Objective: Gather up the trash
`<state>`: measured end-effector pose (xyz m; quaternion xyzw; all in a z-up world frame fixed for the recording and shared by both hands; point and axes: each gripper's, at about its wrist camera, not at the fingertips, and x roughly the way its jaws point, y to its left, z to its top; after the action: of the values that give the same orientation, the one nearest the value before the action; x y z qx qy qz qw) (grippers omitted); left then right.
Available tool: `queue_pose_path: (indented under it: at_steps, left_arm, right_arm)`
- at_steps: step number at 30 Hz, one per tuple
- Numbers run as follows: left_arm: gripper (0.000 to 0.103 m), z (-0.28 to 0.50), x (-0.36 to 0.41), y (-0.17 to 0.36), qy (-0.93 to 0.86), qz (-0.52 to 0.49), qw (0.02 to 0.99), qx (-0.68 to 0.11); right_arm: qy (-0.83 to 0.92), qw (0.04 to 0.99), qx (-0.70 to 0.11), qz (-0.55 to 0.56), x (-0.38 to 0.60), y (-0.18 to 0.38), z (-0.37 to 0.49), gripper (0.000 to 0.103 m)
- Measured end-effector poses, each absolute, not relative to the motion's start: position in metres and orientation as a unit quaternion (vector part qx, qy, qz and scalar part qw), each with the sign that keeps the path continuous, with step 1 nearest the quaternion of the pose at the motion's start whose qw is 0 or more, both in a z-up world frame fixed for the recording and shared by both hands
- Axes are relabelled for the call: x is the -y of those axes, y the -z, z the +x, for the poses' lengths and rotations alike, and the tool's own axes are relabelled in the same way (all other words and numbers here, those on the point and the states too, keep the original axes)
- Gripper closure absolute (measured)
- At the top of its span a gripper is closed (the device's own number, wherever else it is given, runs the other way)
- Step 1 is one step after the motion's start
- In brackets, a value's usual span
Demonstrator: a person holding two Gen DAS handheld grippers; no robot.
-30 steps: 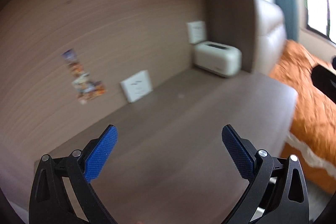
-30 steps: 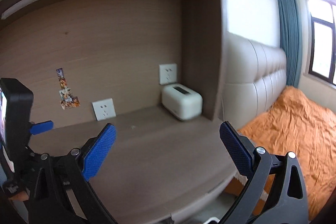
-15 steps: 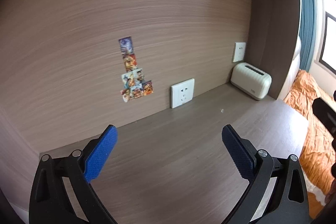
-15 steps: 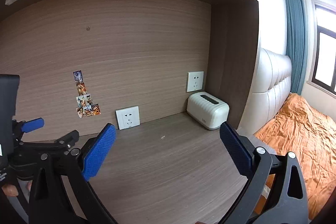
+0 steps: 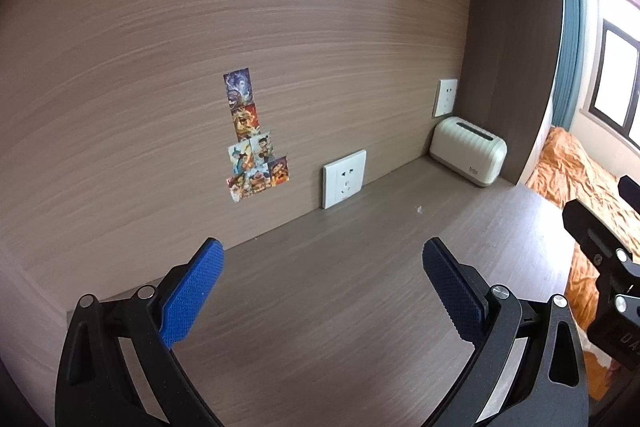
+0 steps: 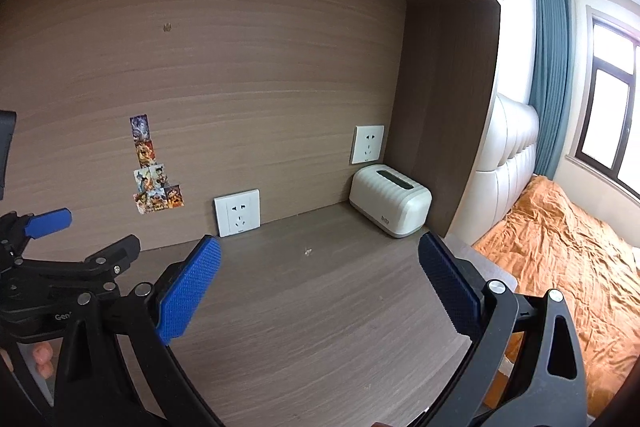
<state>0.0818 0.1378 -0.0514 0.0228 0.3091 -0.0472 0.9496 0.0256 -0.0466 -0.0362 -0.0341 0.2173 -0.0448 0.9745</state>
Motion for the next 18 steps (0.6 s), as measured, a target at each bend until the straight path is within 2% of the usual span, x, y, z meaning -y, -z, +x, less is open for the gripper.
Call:
queue_pose_path:
  at_steps: [18]
  left_arm:
    - [0.005, 0.081, -0.143, 0.057, 0.055, 0.03, 0.95, -0.305]
  right_arm:
    - [0.062, 0.969, -0.236, -0.044, 0.031, 0.045, 0.035, 0.005]
